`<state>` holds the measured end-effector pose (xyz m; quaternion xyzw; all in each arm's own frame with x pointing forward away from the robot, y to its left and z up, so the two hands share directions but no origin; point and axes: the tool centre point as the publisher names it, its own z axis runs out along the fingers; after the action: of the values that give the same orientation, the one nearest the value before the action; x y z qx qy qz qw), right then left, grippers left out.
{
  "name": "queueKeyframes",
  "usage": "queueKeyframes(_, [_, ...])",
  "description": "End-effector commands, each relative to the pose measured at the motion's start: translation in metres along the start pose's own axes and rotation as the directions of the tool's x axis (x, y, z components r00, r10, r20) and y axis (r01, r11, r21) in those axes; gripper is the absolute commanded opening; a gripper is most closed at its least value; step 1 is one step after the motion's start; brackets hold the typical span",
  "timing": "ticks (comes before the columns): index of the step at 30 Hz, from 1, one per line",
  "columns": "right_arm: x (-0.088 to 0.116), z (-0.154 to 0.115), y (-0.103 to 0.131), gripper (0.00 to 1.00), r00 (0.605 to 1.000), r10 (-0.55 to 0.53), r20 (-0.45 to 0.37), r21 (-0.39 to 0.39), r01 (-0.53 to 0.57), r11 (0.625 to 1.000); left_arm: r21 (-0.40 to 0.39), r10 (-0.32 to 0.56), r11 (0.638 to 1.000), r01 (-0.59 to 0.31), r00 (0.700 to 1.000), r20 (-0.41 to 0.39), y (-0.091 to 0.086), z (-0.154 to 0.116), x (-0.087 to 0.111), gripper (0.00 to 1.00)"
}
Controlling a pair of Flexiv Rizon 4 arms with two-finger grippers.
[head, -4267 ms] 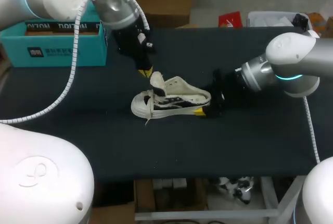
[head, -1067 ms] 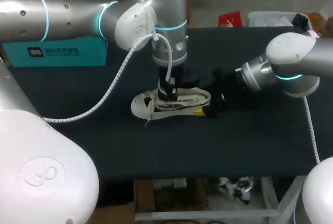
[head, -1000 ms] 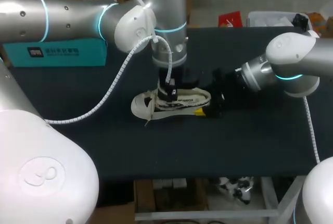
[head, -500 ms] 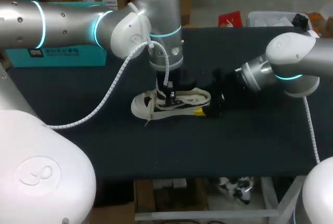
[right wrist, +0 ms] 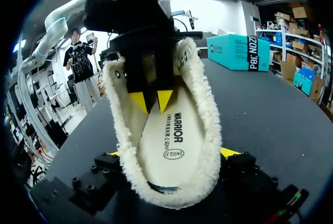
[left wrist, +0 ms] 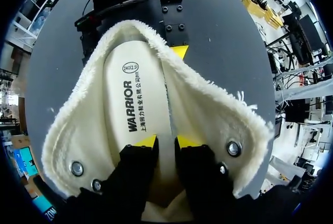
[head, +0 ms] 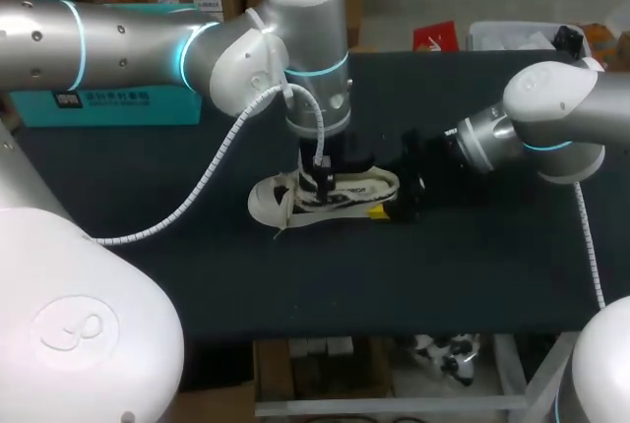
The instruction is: Open the shoe tongue, take the insole out of the shoe, put the insole back into the shoe, and pack the shoe into the shoebox
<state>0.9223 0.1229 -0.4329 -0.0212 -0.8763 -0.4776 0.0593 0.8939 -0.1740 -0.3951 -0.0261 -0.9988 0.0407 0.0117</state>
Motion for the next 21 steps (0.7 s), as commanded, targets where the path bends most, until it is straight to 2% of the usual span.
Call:
queueKeyframes(1, [-0.001, 0.004, -0.007, 0.0, 1.0, 0.002, -0.002, -0.003, -0.002, 1.0, -0.009, -0.008, 1.0, 0.008, 1.0, 0.01, -0.002, 0.005, 0.007, 0.29])
queueKeyframes(8, [-0.001, 0.004, -0.007, 0.0, 1.0, 0.002, -0.002, -0.003, -0.002, 1.0, -0.04, -0.007, 0.999, 0.009, 0.998, 0.059, -0.003, 0.024, 0.01, 0.31])
queueKeyframes(13, [-0.001, 0.004, -0.007, 0.0, 1.0, 0.002, -0.002, -0.003, -0.002, 1.0, -0.045, -0.002, 0.999, 0.007, 0.993, 0.115, 0.002, 0.04, 0.005, 0.34])
queueKeyframes(21, [-0.001, 0.004, -0.007, 0.0, 1.0, 0.002, -0.002, -0.003, -0.002, 1.0, -0.036, -0.017, 0.999, 0.025, 0.98, 0.199, 0.008, 0.063, -0.019, 0.35])
